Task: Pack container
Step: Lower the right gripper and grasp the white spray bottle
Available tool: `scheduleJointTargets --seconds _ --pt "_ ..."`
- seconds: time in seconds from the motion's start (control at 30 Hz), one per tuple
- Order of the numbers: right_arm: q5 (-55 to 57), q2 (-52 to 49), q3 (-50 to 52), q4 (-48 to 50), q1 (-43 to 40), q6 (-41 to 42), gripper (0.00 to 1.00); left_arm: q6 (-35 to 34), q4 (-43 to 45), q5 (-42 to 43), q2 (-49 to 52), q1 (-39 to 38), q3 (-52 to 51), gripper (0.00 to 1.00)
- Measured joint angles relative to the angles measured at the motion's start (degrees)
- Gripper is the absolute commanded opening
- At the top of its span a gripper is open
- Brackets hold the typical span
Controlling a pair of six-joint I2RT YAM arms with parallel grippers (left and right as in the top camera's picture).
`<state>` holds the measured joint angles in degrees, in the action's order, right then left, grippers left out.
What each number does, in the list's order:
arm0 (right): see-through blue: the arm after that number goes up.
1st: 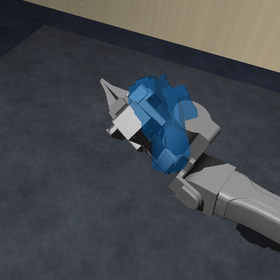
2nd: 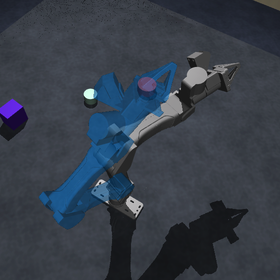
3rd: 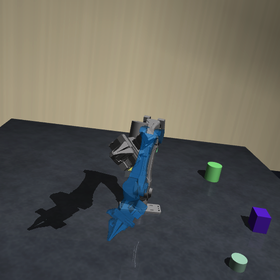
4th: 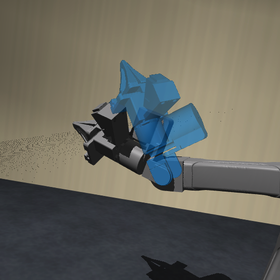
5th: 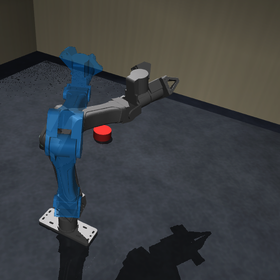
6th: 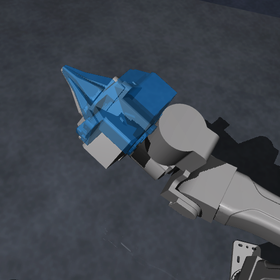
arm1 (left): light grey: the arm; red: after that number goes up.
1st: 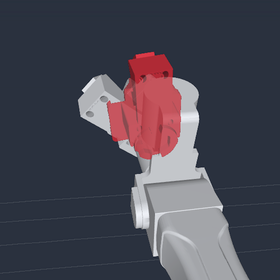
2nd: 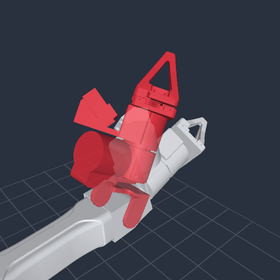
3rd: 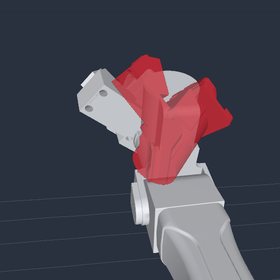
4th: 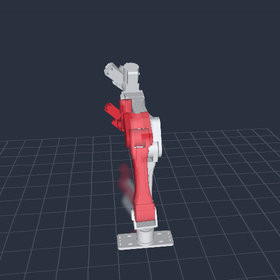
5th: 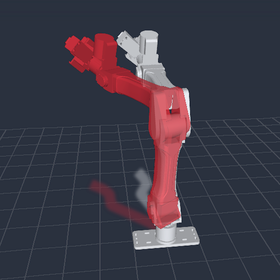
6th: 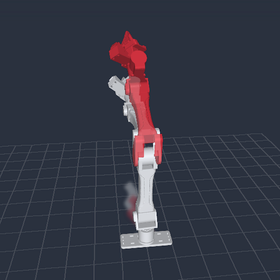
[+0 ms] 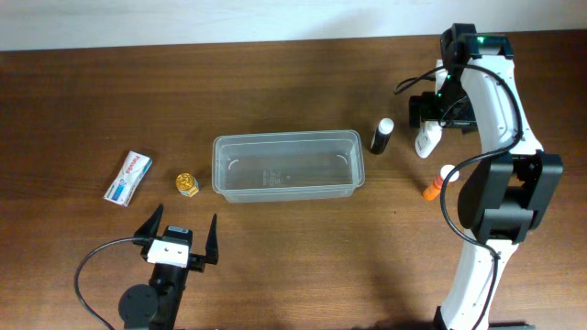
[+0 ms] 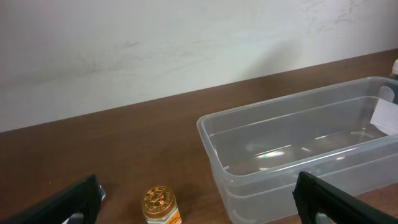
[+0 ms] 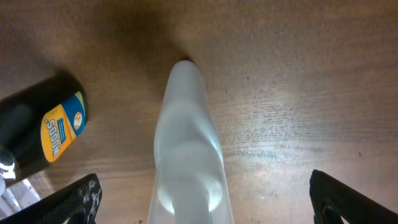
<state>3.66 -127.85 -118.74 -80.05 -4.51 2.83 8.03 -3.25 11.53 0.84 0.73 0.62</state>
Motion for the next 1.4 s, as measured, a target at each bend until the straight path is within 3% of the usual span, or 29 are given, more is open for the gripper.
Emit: scheduleJointTargets --seconds 0.33,0.6,0.77,1.07,1.4 --pt "-1.8 0.0 2.0 5.5 0.0 -0.4 0.86 0.0 0.0 0.0 0.0 0.0 0.0 0.99" --pt "-3.3 0.0 3.7 6.5 -0.1 -0.5 0.57 0.0 0.0 0.0 0.0 0.0 0.0 0.99" --pt "-4.4 0.0 3.8 6.5 -0.5 -0.4 0.31 0.0 0.0 0.0 0.0 0.0 0.0 0.99" --pt "-5.9 0.0 3.8 6.0 -1.5 -0.3 0.2 0.0 0.0 0.0 0.0 0.0 0.0 0.99" --pt "-6.3 -0.1 2.0 0.9 -1.9 -0.3 0.17 0.0 0.0 0.0 0.0 0.0 0.0 1.0"
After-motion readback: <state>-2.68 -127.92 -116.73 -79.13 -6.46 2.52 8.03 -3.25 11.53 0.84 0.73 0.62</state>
